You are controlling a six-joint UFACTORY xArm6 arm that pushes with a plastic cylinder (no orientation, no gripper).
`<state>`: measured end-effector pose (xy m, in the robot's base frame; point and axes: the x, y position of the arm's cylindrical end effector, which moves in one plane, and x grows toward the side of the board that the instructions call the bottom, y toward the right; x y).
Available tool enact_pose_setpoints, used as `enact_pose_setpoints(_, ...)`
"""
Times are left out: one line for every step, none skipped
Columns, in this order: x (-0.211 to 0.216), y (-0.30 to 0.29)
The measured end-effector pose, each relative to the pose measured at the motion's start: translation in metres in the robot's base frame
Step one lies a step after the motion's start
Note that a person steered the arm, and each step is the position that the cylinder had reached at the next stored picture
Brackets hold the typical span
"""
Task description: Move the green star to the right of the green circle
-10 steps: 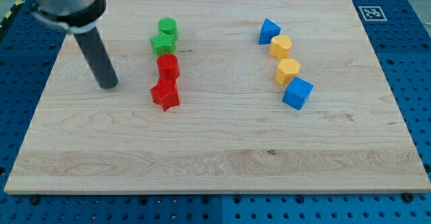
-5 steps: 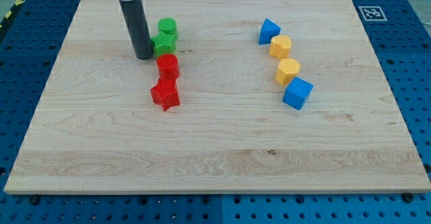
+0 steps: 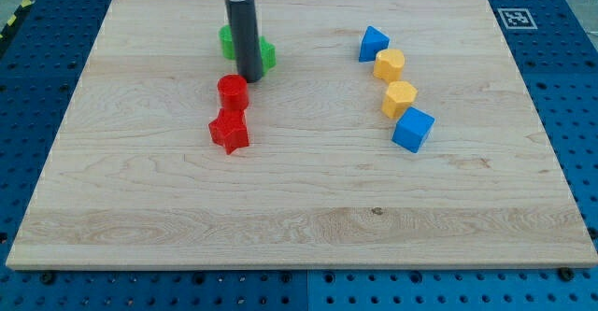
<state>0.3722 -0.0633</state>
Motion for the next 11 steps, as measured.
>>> enact_pose_setpoints(0.0,0.025)
enact_pose_setpoints(-0.011,0.042)
enact_pose_setpoints(-0.016,0.043)
enact_pose_setpoints(0.002,0.043)
enact_pose_setpoints(0.01,0.016)
enact_pose_setpoints(0.006,-0.002)
enact_pose_setpoints(0.004,-0.002)
enact_pose_setpoints(-0.011,0.006)
enact_pose_setpoints(-0.017,0.026)
enact_pose_setpoints(-0.017,0.047)
enact_pose_setpoints(-0.017,0.057)
